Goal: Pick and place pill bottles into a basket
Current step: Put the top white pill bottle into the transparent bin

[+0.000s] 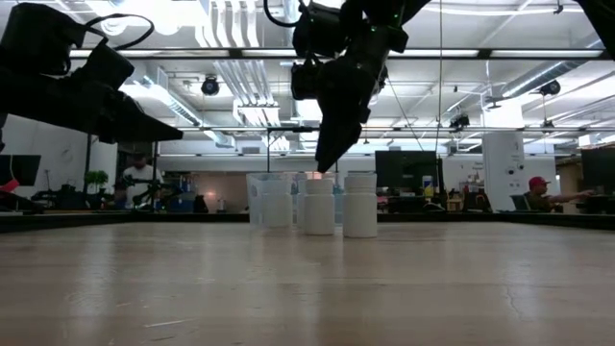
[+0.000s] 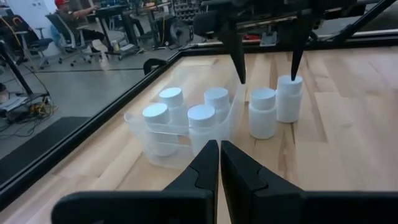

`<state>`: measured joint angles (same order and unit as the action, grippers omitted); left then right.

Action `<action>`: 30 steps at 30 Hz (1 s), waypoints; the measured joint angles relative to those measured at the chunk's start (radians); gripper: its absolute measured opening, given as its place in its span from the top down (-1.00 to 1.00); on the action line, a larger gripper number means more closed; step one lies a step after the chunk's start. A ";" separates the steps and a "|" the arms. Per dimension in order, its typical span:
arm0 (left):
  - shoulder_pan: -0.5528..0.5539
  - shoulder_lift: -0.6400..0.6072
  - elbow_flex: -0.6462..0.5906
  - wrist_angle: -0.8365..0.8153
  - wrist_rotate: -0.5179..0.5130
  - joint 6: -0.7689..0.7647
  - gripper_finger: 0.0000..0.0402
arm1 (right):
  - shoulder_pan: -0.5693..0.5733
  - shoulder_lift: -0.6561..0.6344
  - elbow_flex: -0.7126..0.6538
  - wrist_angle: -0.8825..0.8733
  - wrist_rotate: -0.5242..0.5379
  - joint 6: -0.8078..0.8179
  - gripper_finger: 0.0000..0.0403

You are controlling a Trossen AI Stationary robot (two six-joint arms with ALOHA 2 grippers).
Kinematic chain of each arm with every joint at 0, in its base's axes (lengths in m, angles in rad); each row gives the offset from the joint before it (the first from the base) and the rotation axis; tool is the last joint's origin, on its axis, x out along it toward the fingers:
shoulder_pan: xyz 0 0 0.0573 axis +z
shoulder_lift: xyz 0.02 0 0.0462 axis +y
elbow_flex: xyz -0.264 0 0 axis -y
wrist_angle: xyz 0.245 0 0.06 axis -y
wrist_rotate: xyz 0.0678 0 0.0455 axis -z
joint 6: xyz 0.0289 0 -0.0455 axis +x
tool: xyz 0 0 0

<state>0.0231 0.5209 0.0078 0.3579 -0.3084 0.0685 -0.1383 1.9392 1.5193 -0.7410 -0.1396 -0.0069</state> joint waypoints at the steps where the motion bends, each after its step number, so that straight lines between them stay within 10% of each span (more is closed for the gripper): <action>1: 0.000 0.000 0.000 0.000 0.000 0.000 1.00 | 0.000 0.000 -0.004 0.004 0.000 -0.001 -0.51; 30: 0.000 0.000 -0.003 0.000 -0.002 -0.001 1.00 | 0.001 0.000 -0.092 0.133 0.002 0.003 -0.51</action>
<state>0.0231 0.5209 0.0051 0.3580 -0.3099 0.0677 -0.1375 1.9396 1.4274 -0.6076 -0.1379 -0.0036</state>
